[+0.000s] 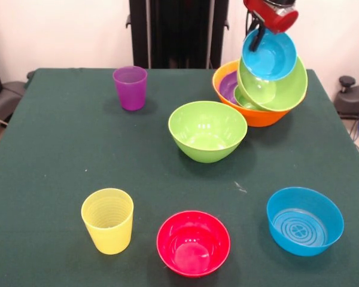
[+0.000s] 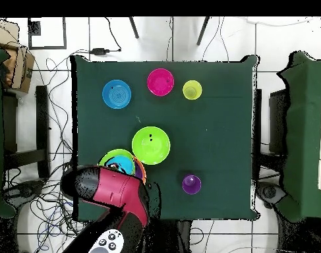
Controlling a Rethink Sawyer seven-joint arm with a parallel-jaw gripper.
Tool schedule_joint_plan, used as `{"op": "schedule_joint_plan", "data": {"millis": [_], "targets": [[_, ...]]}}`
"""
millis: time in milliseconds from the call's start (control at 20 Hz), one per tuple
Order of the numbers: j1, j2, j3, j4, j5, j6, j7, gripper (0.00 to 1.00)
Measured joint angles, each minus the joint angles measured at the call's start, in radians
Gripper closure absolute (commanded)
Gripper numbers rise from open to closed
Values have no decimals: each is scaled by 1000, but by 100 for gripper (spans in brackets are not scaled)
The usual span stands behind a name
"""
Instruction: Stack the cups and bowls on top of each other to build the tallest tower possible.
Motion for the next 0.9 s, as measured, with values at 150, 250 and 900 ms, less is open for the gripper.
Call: {"op": "schedule_joint_plan", "data": {"millis": [150, 250, 900], "targets": [[-1, 0, 0, -1, 0, 0, 0, 100], [-3, 0, 0, -1, 0, 0, 0, 100], [-54, -19, 1, 0, 1, -1, 0, 0]]}}
